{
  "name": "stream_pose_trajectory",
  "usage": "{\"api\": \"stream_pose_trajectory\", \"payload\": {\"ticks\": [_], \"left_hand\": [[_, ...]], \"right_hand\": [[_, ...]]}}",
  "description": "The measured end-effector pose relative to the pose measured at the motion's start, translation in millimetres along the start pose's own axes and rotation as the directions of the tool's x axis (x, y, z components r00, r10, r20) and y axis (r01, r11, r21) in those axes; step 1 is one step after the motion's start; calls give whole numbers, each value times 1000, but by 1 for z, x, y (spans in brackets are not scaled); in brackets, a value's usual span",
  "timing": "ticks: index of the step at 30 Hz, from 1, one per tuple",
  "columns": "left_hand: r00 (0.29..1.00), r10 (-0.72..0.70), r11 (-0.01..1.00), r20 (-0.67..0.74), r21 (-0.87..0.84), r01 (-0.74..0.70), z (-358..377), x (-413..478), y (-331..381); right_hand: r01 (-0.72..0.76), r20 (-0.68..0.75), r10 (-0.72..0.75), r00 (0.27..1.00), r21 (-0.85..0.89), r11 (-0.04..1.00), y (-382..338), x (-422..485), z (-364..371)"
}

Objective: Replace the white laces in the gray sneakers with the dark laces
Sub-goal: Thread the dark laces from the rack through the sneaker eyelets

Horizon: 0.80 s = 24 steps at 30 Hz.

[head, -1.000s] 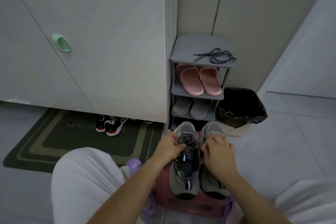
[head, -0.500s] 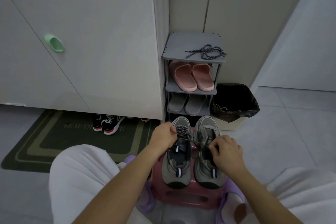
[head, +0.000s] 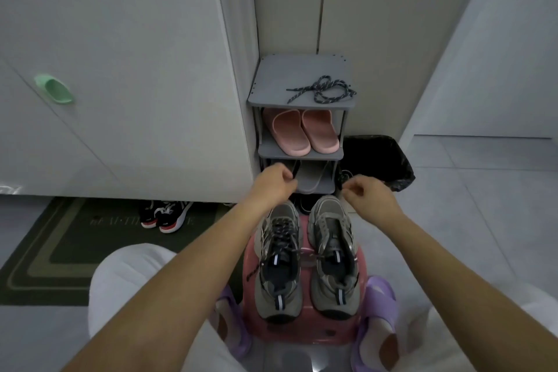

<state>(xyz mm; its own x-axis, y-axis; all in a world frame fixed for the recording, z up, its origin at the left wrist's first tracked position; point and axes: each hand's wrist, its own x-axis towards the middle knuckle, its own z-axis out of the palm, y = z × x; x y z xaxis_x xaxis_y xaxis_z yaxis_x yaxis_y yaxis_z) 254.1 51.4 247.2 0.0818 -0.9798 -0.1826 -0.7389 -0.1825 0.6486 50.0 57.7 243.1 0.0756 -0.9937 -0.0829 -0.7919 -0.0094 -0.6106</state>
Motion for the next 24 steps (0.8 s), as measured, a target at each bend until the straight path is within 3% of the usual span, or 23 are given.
{"api": "stream_pose_trajectory", "payload": {"ticks": [6, 16, 21, 24], "left_hand": [[988, 111, 994, -108, -14, -113, -51, 79, 78], [986, 162, 985, 32, 60, -164, -44, 152, 118], [973, 223, 959, 55, 166, -229, -30, 157, 120], [953, 299, 946, -56, 152, -288, -46, 156, 124]], "right_hand": [[-3, -45, 1, 999, -31, 1000, -39, 76, -53], [-62, -111, 41, 993, -191, 980, -53, 185, -78], [119, -57, -130, 990, -160, 980, -60, 193, -78], [206, -92, -215, 972, -100, 973, -69, 185, -81]]}}
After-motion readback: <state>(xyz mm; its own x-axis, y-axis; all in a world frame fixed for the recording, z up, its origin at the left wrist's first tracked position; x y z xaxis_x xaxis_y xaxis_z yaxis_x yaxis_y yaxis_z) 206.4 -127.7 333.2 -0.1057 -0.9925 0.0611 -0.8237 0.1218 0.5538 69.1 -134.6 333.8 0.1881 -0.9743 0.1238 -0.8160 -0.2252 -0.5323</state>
